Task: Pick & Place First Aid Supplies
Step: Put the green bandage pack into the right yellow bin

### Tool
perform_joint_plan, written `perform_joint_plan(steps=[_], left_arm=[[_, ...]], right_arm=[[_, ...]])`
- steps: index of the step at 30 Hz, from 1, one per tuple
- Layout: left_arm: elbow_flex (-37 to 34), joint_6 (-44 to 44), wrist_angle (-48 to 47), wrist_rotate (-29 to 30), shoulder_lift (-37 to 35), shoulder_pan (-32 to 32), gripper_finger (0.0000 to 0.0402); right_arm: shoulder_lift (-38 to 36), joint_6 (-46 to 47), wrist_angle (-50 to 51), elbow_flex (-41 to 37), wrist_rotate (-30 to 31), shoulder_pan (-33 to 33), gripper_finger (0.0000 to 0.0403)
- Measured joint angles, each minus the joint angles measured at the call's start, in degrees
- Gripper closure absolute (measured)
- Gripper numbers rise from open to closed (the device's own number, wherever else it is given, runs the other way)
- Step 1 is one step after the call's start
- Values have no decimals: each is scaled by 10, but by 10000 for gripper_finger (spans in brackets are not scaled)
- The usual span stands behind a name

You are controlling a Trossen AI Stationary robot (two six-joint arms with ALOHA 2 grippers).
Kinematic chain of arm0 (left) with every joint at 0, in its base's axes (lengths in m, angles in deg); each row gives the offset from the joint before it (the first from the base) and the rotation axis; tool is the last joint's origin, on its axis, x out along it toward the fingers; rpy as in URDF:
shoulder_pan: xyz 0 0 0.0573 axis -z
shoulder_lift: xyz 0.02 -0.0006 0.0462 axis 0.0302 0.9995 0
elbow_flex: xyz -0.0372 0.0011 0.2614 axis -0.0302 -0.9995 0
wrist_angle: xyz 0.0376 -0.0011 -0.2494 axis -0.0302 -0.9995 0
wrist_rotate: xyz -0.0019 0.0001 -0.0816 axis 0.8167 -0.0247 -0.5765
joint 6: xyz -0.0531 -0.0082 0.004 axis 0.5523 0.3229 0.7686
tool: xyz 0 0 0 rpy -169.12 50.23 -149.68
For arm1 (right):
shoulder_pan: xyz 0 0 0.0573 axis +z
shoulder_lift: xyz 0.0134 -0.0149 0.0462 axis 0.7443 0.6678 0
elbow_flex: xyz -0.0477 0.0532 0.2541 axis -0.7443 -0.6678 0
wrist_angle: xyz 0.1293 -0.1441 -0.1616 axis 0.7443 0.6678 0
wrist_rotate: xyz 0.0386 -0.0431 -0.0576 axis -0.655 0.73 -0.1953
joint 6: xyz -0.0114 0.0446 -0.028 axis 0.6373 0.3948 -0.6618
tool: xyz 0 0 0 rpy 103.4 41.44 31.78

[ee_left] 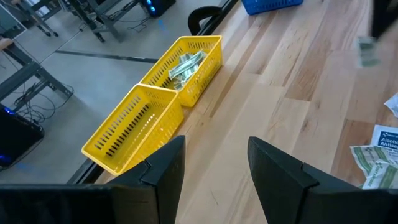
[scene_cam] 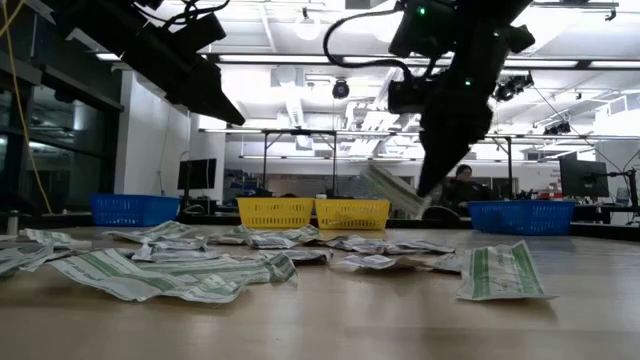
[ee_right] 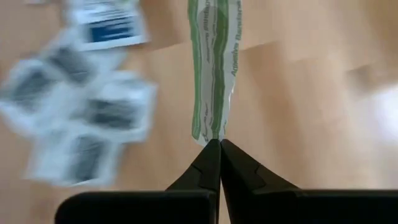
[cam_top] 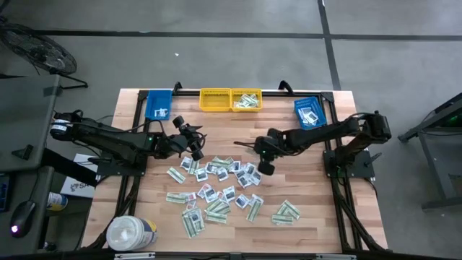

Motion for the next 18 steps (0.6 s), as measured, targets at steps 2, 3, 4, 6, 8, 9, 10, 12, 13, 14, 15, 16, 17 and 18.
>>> perform_joint_plan(steps=[2, 3, 4, 6, 8, 9, 10, 12, 13, 14, 15, 16, 17, 18], left_arm=[[0, 0, 0, 0, 0, 0, 229], [0, 0, 0, 0, 0, 0, 229], [0, 0, 0, 0, 0, 0, 229], [0, 0, 0, 0, 0, 0, 229], [0, 0, 0, 0, 0, 0, 229], [0, 0, 0, 0, 0, 0, 229], [0, 0, 1, 0, 0, 0, 229], [0, 0, 2, 0, 0, 0, 229], [0, 0, 2, 0, 0, 0, 229], [0, 0, 2, -1, 0, 0, 229], [0, 0, 3, -3, 0, 0, 229], [0, 0, 3, -5, 0, 0, 229], [0, 0, 3, -5, 0, 0, 229], [0, 1, 3, -5, 0, 0, 229]], right_arm=[[0, -31, -2, 1, 60, 0, 403], [0, -50, -5, 1, 88, 0, 403], [0, -69, -9, 1, 119, 0, 403], [0, -104, -17, 2, 185, -3, 403], [2, -143, -39, 2, 242, -9, 403], [2, -165, -52, 2, 264, -13, 403], [3, -188, -68, 2, 285, -19, 403], [6, -233, -112, 2, 315, -35, 403], [7, -257, -133, 2, 324, -45, 403], [7, -281, -151, 2, 328, -58, 403], [9, -303, -174, 2, 329, -72, 403], [10, -324, -194, 2, 327, -87, 403], [11, -344, -209, 3, 326, -101, 403], [12, -364, -219, 3, 324, -117, 403]])
